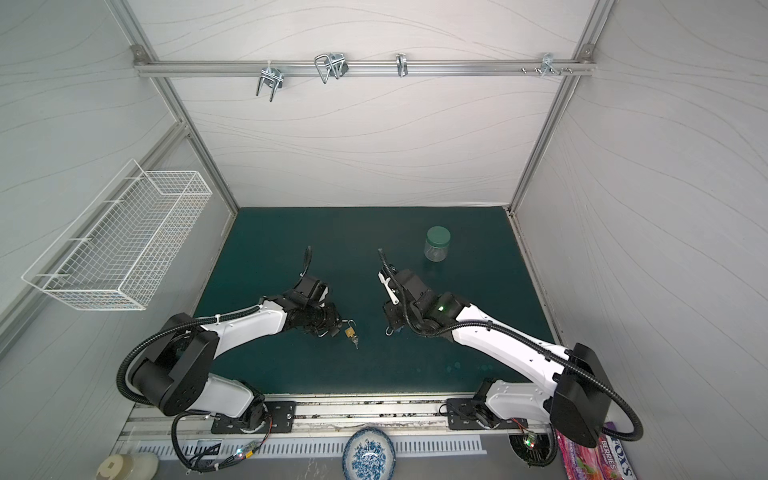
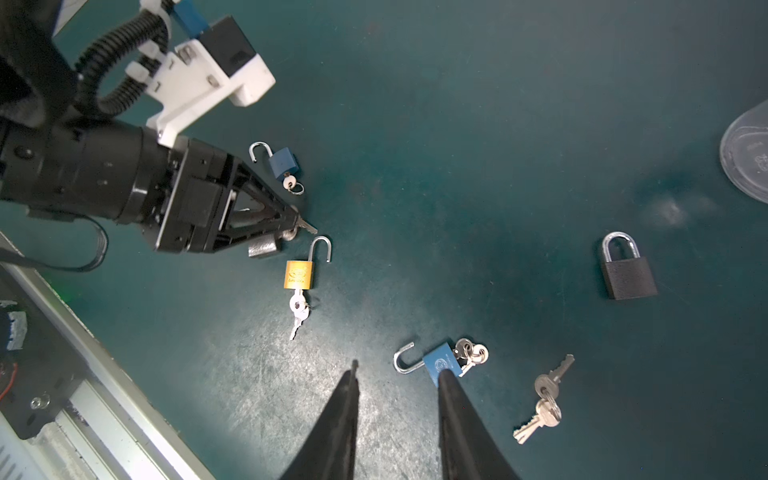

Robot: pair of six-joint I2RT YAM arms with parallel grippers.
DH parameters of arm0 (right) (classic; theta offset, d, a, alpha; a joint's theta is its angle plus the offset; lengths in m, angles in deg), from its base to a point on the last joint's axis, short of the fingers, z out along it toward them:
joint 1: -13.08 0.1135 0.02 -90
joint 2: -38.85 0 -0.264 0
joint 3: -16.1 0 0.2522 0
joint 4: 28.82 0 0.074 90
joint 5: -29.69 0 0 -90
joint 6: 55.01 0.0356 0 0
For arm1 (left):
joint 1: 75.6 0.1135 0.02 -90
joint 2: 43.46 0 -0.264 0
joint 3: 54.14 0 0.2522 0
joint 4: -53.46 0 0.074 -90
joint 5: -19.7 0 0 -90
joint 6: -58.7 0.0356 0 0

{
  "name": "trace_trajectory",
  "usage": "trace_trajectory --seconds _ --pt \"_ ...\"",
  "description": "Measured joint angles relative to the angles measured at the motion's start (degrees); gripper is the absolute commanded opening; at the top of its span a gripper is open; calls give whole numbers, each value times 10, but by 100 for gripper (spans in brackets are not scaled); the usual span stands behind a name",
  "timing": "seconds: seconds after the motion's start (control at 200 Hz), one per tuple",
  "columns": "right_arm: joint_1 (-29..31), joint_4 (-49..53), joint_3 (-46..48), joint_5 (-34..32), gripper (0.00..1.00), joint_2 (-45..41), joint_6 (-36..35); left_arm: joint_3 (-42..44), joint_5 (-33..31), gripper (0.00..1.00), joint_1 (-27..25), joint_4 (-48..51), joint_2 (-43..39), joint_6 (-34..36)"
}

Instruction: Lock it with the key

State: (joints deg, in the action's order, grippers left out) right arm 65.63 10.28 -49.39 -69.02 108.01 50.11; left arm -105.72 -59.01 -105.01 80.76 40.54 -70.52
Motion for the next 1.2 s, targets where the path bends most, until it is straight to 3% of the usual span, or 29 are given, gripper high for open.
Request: trace_trajectory --seconds 0.335,0.45,0.57,0.955,1.2 --pt "-17 -1 30 -2 33 -35 -6 16 20 39 -33 -5 -18 -4" --pt "-18 -19 45 28 39 -42 -37 21 33 40 -33 -2 -48 -2" --pt "-8 -42 55 77 52 -36 -108 21 35 42 -23 1 -106 -3" --pt "27 -123 19 235 83 114 -363 80 54 49 132 51 -342 -37" --pt "22 -58 -108 399 77 262 -566 122 98 49 229 86 -392 -59"
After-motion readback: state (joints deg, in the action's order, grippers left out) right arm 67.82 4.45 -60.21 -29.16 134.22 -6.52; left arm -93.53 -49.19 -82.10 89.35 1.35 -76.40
